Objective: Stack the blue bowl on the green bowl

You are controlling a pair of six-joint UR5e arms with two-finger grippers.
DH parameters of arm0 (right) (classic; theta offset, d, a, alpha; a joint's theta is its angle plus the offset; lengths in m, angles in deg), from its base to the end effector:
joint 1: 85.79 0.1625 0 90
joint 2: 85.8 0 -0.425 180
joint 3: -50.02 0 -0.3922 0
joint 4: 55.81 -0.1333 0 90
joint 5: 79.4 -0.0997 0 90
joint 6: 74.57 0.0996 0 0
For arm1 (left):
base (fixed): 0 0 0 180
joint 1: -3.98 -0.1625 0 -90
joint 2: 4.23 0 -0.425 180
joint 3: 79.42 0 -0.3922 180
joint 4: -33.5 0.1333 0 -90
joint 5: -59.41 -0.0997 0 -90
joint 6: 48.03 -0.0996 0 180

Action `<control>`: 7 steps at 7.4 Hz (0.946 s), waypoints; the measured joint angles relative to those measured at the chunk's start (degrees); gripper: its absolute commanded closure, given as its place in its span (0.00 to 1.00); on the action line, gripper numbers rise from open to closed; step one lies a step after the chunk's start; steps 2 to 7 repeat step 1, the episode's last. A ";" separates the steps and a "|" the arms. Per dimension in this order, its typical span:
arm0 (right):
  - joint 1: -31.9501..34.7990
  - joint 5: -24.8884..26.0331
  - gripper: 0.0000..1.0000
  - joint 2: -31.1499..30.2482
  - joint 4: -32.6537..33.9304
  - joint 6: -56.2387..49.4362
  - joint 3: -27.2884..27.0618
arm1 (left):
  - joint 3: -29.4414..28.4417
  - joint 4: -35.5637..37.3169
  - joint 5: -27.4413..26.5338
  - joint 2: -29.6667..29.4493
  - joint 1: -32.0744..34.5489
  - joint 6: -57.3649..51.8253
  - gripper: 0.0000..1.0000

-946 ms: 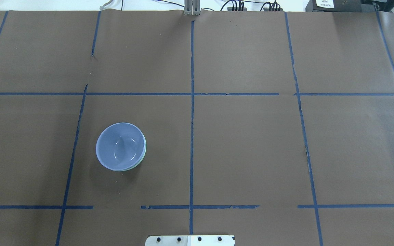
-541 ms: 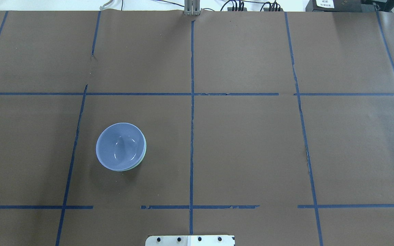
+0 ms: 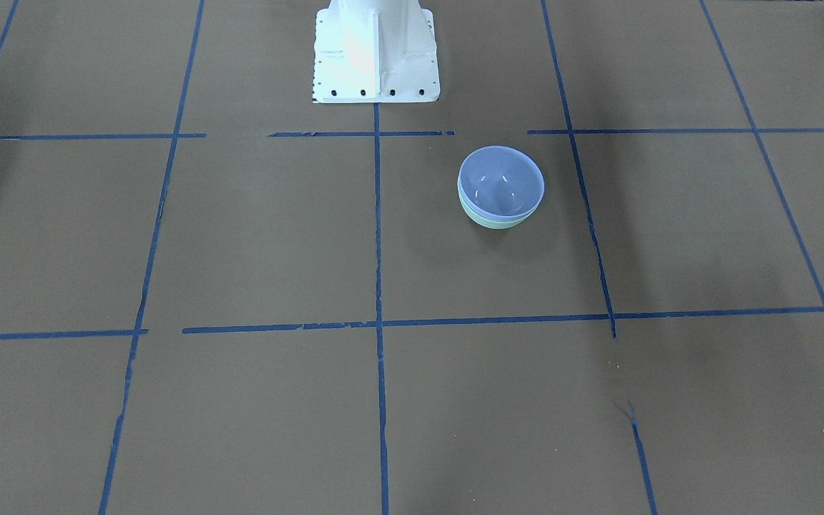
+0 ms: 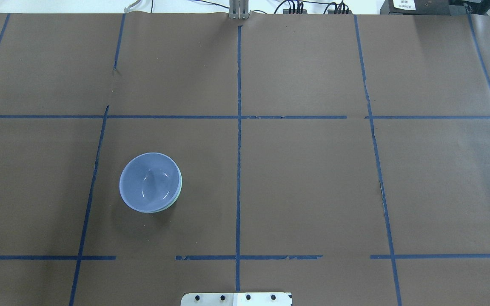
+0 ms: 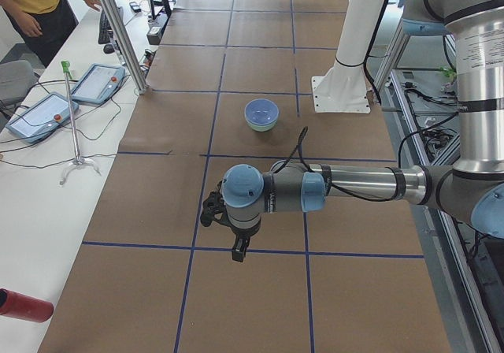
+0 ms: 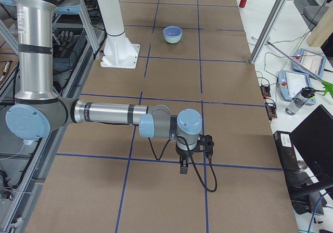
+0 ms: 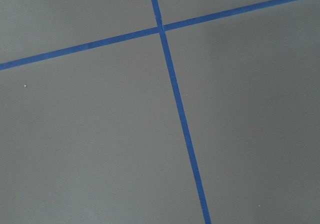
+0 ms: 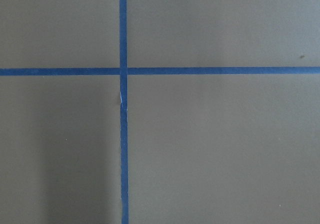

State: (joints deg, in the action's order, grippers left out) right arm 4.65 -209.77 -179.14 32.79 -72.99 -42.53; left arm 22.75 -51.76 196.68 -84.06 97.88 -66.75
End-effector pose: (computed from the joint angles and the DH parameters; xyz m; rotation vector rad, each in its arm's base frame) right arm 0.0724 -0.4674 0.6670 0.0032 -0.7047 0.0300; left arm -0.0881 -0.4082 0.6394 0.1178 0.8195 0.2240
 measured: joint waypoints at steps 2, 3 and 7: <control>0.00 0.00 0.00 0.00 0.02 0.00 0.00 | 0.03 0.00 -0.04 -0.03 -0.03 0.00 0.00; 0.00 0.00 0.00 0.00 0.02 0.00 0.00 | 0.03 0.00 -0.04 -0.03 -0.03 0.00 0.00; 0.00 0.00 0.00 0.00 0.02 0.00 0.00 | 0.03 0.00 -0.04 -0.03 -0.03 0.00 0.00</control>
